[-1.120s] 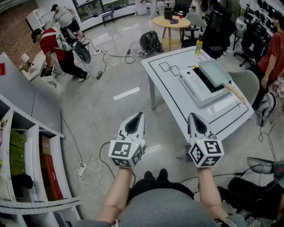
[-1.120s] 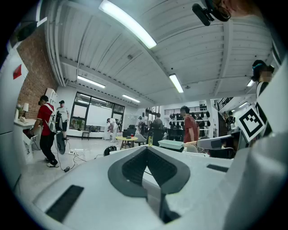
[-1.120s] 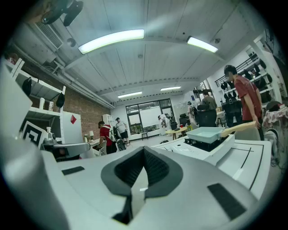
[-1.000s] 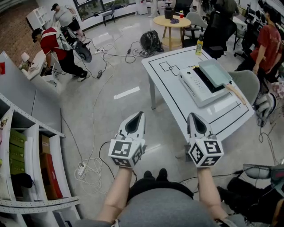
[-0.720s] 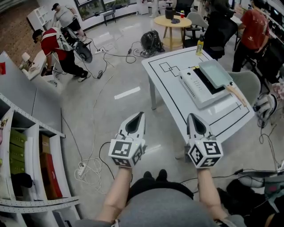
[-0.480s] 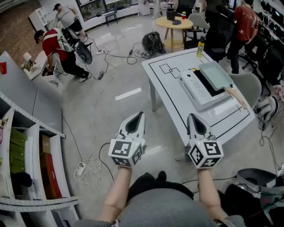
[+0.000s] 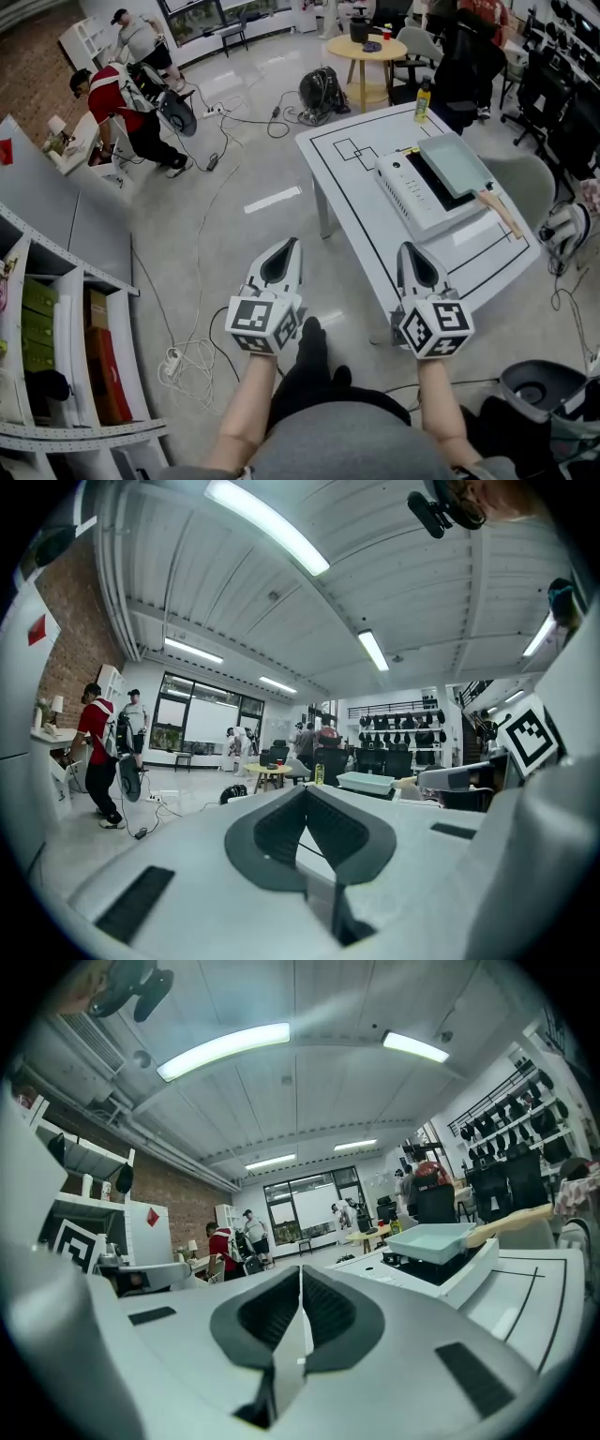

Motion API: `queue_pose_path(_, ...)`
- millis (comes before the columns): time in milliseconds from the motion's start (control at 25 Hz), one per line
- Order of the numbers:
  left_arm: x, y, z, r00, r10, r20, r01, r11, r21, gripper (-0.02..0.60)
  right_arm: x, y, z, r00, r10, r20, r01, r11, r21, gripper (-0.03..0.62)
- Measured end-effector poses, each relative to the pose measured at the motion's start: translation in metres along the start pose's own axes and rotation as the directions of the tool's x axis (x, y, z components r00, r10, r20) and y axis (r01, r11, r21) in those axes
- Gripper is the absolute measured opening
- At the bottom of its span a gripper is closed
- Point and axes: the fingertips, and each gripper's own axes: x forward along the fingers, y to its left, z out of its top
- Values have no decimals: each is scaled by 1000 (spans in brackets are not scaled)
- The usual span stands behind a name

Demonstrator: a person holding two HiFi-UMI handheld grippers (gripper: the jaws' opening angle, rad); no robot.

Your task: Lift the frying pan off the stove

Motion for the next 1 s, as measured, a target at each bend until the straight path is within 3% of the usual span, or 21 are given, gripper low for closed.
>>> queue_pose_path(280,37,17,-4,999,-31,-9,31,1000,-6,6,26,-16,3,999,-42,3,42,999,21,8)
queue_pose_path(760,137,79,-5,991,-122,-50,121,992,-31,9,111,-40,4,988,-151,-16,152,986,64,108)
queue_pose_path(1000,184,102,-9,981,-179,-72,176,983,-52,55,143,-55,1,975,-220,-34,222,971,88,138)
